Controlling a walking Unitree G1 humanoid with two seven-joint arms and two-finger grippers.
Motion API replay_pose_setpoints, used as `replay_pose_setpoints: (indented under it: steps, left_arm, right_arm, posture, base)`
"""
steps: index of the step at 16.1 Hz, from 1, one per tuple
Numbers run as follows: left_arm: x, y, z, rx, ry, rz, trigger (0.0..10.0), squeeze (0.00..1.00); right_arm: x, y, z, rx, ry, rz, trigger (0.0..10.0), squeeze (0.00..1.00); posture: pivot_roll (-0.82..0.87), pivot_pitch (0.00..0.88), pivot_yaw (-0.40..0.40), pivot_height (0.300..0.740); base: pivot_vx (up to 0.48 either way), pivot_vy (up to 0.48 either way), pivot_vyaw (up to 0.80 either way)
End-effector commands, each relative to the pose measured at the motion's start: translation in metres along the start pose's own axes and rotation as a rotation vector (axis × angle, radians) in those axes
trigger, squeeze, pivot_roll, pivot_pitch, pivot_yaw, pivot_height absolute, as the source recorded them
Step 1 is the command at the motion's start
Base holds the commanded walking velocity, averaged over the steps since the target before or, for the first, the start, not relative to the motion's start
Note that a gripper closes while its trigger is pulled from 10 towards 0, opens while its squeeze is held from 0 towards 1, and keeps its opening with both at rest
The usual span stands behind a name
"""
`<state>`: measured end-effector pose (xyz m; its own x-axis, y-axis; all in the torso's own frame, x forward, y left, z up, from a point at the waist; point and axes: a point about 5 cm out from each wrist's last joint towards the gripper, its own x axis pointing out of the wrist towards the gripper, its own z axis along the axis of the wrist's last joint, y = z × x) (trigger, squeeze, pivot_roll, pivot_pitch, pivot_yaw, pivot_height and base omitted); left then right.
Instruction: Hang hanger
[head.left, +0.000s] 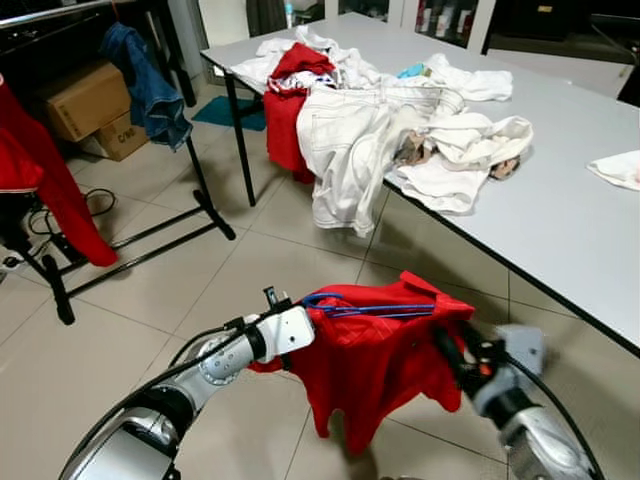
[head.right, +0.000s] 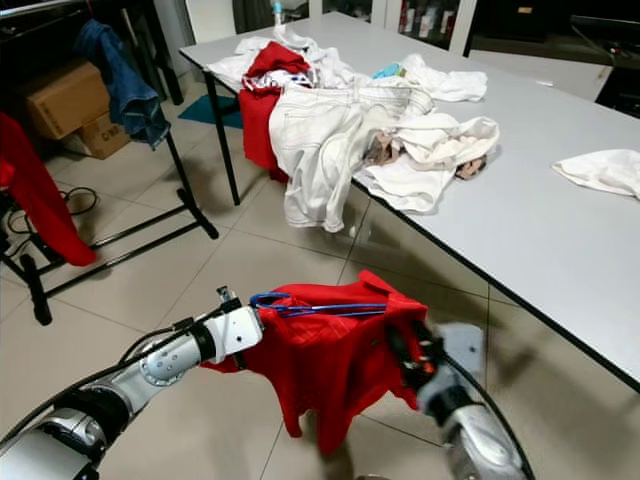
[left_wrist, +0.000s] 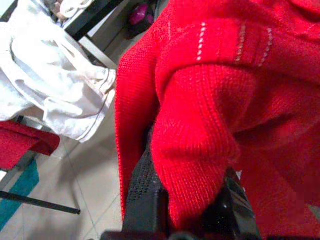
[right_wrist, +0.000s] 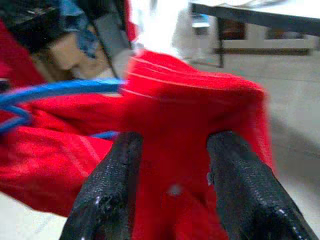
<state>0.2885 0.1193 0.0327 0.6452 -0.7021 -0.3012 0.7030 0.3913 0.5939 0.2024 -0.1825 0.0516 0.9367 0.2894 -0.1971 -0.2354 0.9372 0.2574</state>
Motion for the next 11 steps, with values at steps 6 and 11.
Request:
replay_pose_setpoints:
  steps: [6, 11]
  left_arm:
    - [0.001, 0.004, 0.001, 0.009, 0.001, 0.023, 10.0, 0.0]
    - [0.005, 0.003, 0.0, 0.009, 0.04, 0.037, 10.0, 0.0]
  right_arm:
    - [0.005, 0.012, 0.008, 0.042, 0.05, 0.017, 10.0, 0.0]
    - [0.001, 0.018, 0.012, 0.06, 0.099, 0.037, 10.0, 0.13]
  posture:
    - [-0.18, 0.0, 0.077, 0.74]
    - [-0.18, 0.0, 0.075, 0.74]
  base:
    - [0.0, 0.0, 0.0]
    - [0.0, 0.0, 0.0]
